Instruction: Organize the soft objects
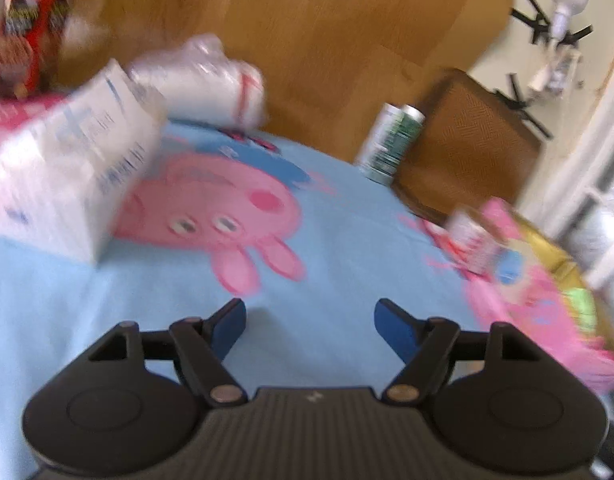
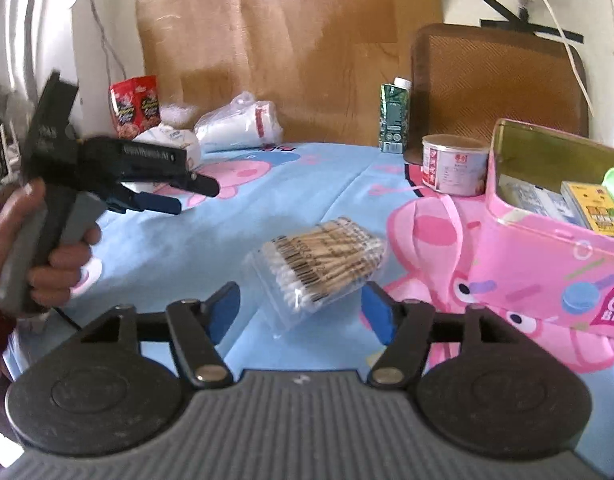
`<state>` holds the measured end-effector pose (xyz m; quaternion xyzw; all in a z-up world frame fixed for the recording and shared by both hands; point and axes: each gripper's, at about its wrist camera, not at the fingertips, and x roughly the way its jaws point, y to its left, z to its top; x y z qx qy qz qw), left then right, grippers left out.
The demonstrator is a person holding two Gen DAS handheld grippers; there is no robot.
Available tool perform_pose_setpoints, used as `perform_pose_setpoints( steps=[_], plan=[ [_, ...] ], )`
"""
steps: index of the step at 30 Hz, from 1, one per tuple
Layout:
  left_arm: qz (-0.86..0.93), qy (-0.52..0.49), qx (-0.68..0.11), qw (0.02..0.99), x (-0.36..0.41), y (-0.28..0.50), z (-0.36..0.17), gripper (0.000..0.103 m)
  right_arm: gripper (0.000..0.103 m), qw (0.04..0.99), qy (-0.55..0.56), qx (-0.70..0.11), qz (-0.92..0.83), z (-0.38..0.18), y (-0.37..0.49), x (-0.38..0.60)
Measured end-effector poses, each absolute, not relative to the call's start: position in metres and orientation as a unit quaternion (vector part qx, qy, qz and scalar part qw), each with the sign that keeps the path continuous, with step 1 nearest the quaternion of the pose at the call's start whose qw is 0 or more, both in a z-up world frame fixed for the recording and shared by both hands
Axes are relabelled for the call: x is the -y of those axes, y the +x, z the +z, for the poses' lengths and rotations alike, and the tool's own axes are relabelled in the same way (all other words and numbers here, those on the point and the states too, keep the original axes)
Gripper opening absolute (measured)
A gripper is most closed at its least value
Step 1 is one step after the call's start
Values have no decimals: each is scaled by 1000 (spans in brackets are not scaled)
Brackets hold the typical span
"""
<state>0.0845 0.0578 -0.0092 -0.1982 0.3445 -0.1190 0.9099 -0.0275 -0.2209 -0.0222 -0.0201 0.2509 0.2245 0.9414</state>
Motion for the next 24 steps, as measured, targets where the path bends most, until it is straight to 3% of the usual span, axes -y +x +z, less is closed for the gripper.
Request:
perform_pose_setpoints(
  steps=[3,11,15,17,24],
  plan=[
    [-162,-188,-346,905,-36,73,1,73,79,943,-27,-246,224,-25,-21,222],
    [-227,-104,-381,890,44,95,-4,70,76,940,-18,-269,209,-35,-9,228],
    [-252,-87,-392,881,63,93,-10,50,56,941,-30,-264,211,-37,-6,223],
    [-253,-87,-395,879,68,90,-5,48,47,942,-33,-257,212,-36,-5,222],
    [-300,-59,-321,896,112,87,60,50,45,971,-35,-159,172,4,-16,252]
  ],
)
